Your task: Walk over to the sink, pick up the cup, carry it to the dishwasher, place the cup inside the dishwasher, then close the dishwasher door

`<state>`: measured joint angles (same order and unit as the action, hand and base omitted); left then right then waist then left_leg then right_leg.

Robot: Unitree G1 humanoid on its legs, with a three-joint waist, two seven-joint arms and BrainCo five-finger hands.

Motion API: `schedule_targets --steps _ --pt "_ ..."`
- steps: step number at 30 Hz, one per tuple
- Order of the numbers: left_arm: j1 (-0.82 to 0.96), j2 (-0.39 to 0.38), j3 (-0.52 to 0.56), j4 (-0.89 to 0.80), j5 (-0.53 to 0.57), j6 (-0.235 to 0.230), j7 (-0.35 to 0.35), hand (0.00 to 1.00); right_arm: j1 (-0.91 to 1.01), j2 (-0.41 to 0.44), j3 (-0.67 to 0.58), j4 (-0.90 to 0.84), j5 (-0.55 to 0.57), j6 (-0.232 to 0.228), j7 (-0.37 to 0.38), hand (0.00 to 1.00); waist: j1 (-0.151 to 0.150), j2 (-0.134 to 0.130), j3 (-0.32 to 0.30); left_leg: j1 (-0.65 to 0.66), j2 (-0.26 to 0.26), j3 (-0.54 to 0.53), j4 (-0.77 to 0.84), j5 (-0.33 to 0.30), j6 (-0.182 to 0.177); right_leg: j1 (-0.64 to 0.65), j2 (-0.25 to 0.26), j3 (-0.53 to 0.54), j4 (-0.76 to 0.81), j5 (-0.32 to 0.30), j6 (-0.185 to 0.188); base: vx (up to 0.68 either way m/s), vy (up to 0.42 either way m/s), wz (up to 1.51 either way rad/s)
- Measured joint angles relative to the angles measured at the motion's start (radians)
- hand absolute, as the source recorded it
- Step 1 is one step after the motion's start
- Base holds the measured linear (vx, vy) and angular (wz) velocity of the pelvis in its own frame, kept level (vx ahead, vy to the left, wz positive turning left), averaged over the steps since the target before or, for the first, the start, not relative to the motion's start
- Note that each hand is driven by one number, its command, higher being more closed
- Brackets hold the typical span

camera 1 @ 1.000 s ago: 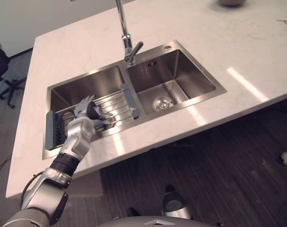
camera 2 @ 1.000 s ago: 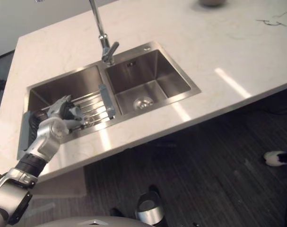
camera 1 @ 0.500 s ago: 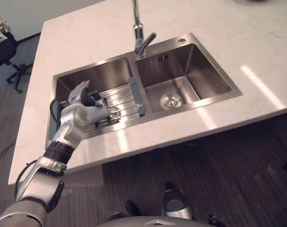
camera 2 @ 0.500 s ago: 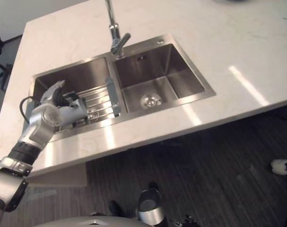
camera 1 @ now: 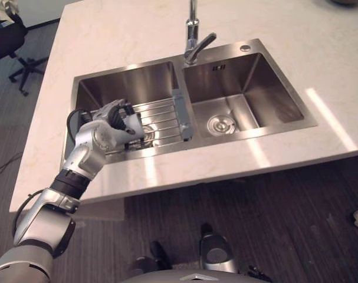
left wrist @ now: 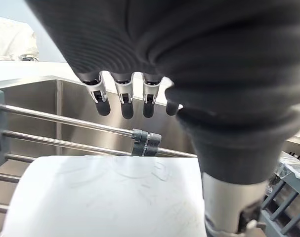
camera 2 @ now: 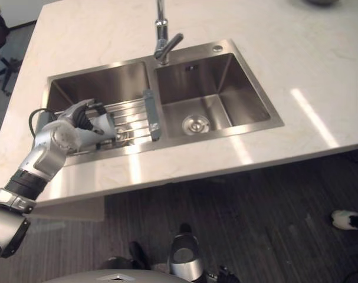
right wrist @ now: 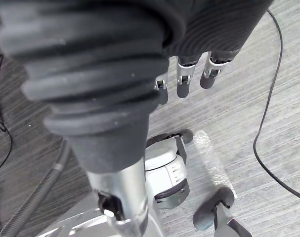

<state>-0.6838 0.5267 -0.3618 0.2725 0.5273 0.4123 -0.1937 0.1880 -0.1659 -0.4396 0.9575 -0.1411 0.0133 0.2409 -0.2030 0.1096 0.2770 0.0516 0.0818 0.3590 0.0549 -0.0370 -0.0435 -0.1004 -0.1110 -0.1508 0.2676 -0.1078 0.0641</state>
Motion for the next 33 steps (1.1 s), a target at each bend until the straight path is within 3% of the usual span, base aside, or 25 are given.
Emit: schedule_targets --steps 12,28,33 --pt "-0.036 0.033 -0.036 -0.013 0.008 -0.011 -0.062 0.0 -0.003 0.04 0.007 0.001 0.037 0.015 0.0 0.0 0.032 -0.04 0.001 -0.02 -0.001 -0.026 0.024 -0.007 0.009 0.031 -0.001 -0.021 -0.049 0.033 0.005 -0.01 0.005 0.06" --pt "-0.018 0.008 -0.075 0.084 0.091 -0.064 -0.059 0.0 -0.006 0.029 0.047 0.002 0.038 0.029 -0.002 0.0 0.036 -0.045 -0.001 -0.011 0.005 -0.009 0.028 -0.006 0.013 0.054 0.009 -0.015 -0.101 0.073 -0.001 -0.01 0.0 -0.03" --pt "0.006 -0.01 -0.076 0.123 0.112 -0.065 -0.021 0.0 -0.005 0.02 0.076 0.002 0.038 0.03 -0.003 0.0 0.029 -0.046 -0.001 -0.014 0.008 -0.001 0.026 -0.003 0.013 0.053 0.012 -0.014 -0.122 0.085 0.0 -0.03 0.0 -0.05"
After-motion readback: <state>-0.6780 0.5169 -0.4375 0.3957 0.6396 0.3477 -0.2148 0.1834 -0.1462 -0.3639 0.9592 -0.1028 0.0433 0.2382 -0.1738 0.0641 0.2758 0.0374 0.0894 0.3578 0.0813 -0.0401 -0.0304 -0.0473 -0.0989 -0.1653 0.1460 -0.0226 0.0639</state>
